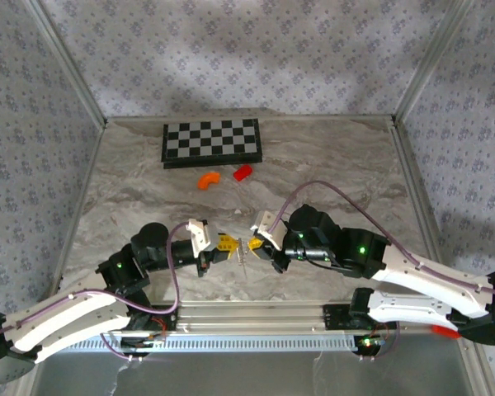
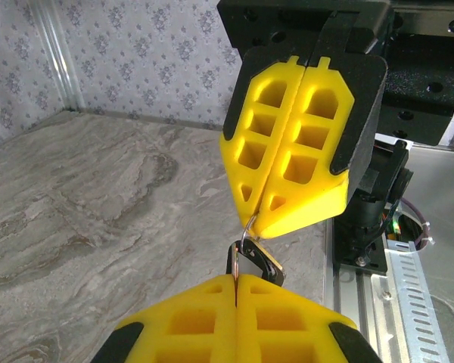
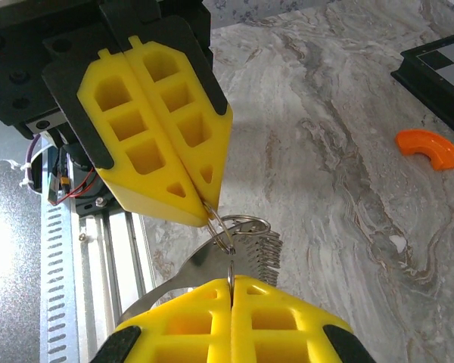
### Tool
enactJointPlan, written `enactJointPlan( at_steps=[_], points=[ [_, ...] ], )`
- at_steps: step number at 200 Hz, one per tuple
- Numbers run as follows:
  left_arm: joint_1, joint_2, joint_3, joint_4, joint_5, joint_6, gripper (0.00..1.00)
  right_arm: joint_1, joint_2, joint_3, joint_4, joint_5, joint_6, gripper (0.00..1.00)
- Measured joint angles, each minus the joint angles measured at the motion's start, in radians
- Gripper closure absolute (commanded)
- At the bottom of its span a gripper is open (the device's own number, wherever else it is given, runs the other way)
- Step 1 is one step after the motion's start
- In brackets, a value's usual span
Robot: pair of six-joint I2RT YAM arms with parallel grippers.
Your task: Put the keys on the keyring
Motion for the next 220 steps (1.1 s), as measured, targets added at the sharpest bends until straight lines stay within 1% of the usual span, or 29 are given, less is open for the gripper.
enactJointPlan(
  at_steps=[220],
  points=[
    [0.000, 0.000, 0.000, 0.003, 0.003, 0.000, 1.00, -0.008, 0.006, 0.000, 0.031, -0.006, 0.003, 1.00]
  ],
)
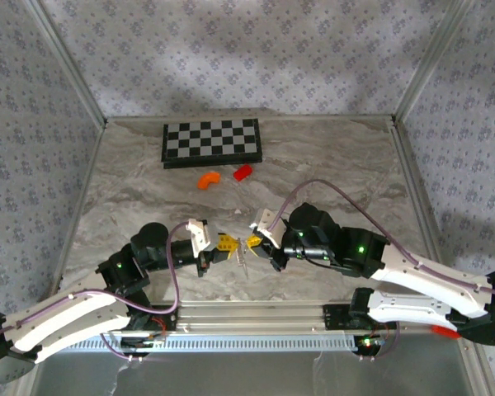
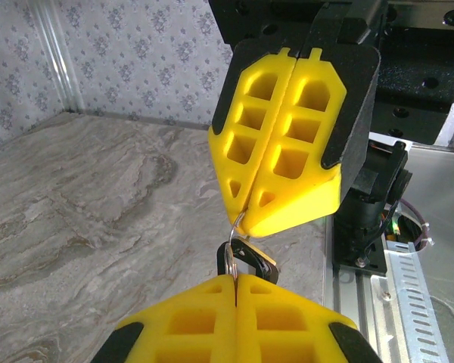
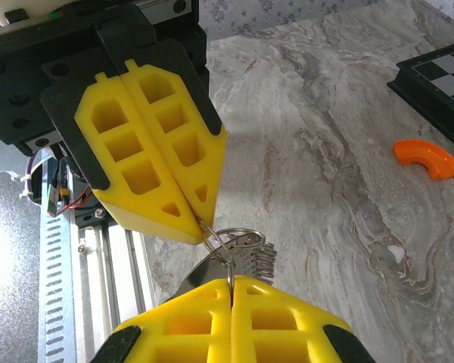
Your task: Put the keys on the keyring
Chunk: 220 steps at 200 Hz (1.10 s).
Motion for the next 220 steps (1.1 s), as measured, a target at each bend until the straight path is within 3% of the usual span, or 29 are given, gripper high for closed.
enactJointPlan(
  at_steps=[220],
  points=[
    [0.000, 0.004, 0.000, 0.004, 0.018, 0.000, 1.00, -0.006, -0.032, -0.010, 0.007, -0.019, -0.001, 1.00]
  ],
)
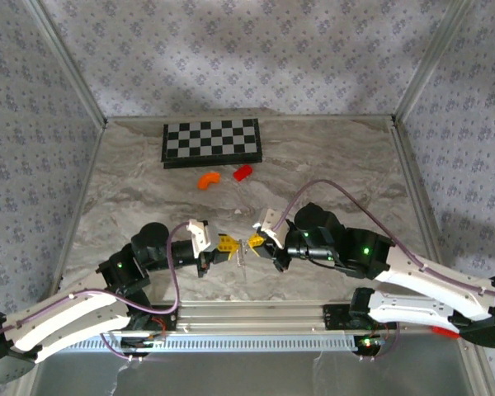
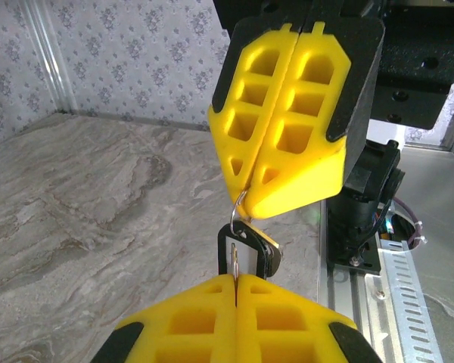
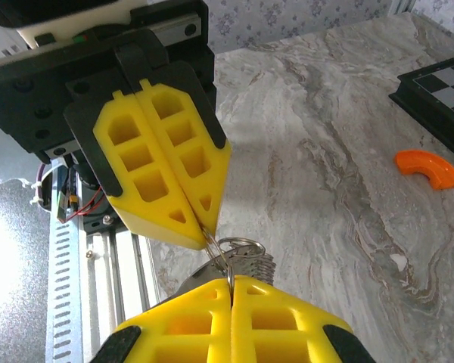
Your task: Put the keys on the keyring
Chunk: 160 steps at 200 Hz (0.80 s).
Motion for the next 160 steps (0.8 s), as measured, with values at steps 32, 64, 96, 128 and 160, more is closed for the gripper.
enactJointPlan(
  at_steps=[32, 64, 96, 128, 160],
  points=[
    [0.000, 0.000, 0.000, 0.000, 0.006, 0.000, 1.00, 0.000, 0.000, -0.008, 0.000, -0.006, -0.007, 1.00],
    [0.000, 0.001, 0.000, 0.000, 0.009, 0.000, 1.00, 0.000, -0.008, -0.038, 0.012, -0.031, -0.020, 1.00],
    [0.000, -0.001, 0.000, 0.000, 0.009, 0.000, 1.00, 0.000, -0.071, -0.117, 0.059, -0.063, -0.066, 1.00],
    [0.000, -0.013, 0.000, 0.000, 0.009, 0.000, 1.00, -0.005, -0.190, -0.218, 0.129, -0.093, -0.137, 1.00],
    [0.000, -0.016, 0.000, 0.000, 0.009, 0.000, 1.00, -0.006, -0.244, -0.261, 0.222, -0.133, -0.230, 1.00]
  ],
)
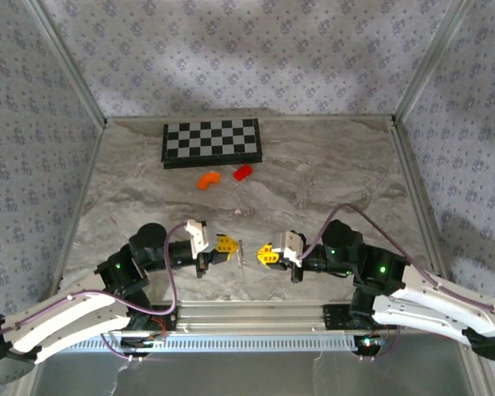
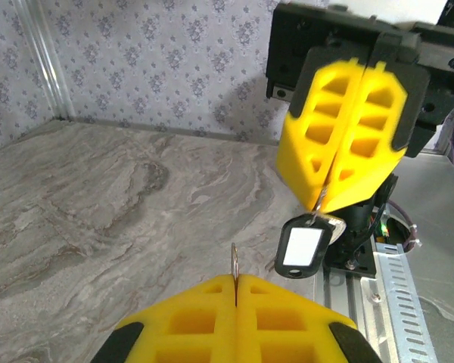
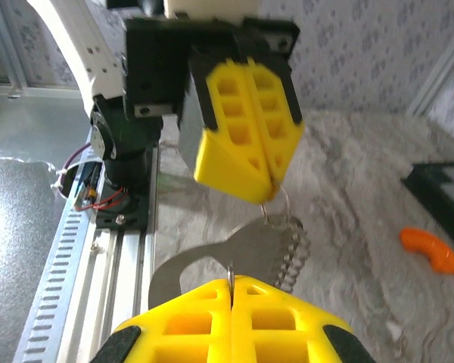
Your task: Put the keys on the keyring
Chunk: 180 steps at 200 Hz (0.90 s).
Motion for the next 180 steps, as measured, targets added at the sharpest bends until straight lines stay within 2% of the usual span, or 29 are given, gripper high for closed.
enactJointPlan(
  at_steps=[91, 151, 180],
  points=[
    [0.000, -0.008, 0.000, -0.001, 0.019, 0.000, 1.00, 0.000, 0.012, -0.030, 0.121, -0.071, -0.179, 1.00],
    [0.000, -0.012, 0.000, -0.001, 0.023, 0.000, 1.00, 0.000, 0.021, -0.029, 0.118, -0.082, -0.193, 1.00],
    [0.000, -0.012, 0.000, -0.001, 0.023, 0.000, 1.00, -0.019, 0.057, 0.020, 0.035, -0.081, -0.132, 1.00]
  ],
)
